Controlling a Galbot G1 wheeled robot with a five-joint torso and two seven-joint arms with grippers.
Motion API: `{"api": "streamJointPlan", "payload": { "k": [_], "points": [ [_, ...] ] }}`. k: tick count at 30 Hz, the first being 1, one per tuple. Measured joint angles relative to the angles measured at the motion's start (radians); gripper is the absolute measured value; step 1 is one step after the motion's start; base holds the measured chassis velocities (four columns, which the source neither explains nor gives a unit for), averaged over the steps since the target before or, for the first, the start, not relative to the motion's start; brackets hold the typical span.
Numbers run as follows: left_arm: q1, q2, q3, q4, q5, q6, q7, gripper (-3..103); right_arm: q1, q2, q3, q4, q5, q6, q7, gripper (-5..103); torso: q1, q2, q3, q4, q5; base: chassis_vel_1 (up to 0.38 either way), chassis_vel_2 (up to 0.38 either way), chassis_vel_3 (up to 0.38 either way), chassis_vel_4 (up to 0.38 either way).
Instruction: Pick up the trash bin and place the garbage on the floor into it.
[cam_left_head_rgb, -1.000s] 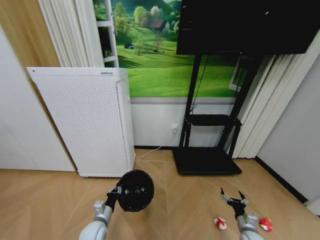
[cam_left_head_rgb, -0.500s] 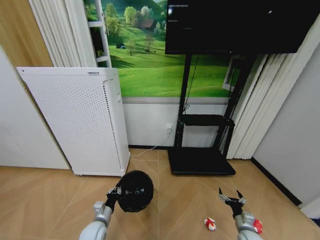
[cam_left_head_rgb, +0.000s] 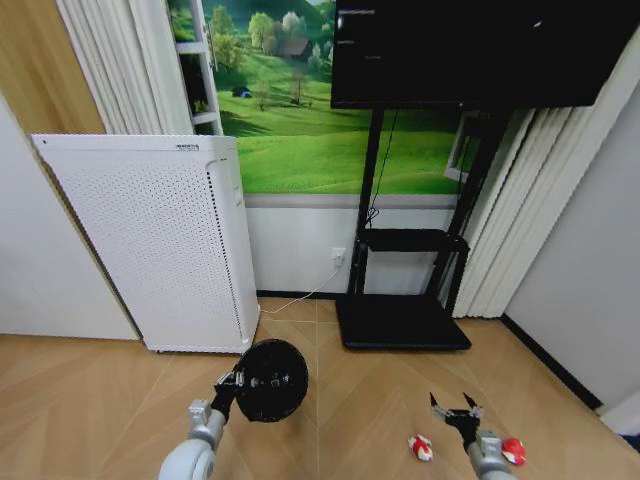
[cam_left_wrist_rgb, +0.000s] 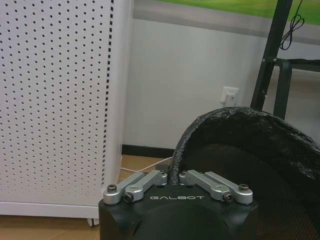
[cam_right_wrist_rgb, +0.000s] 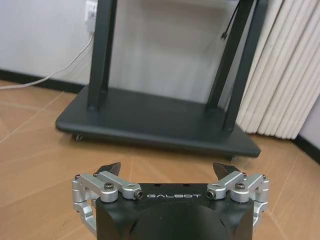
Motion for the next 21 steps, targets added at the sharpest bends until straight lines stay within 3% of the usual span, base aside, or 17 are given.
{"api": "streamJointPlan", "payload": {
  "k": [12,21],
  "points": [
    [-0.005,-0.003,0.023,0.037,-0.001,-0.009,0.002,4,-0.008,-0.05,-0.17,-0.042,0.053,-0.048,0.01,100,0.0,0.0,0.0,0.0,-0.0002,0.0,0.0,0.0,0.0],
    [-0.012,-0.001,0.027,0.046,-0.001,-0.009,0.003,4,0.003,-0.055,-0.215,-0.062,0.054,-0.048,0.008,100,0.0,0.0,0.0,-0.0001,-0.0003,0.0,0.0,0.0,0.0]
  ]
}}
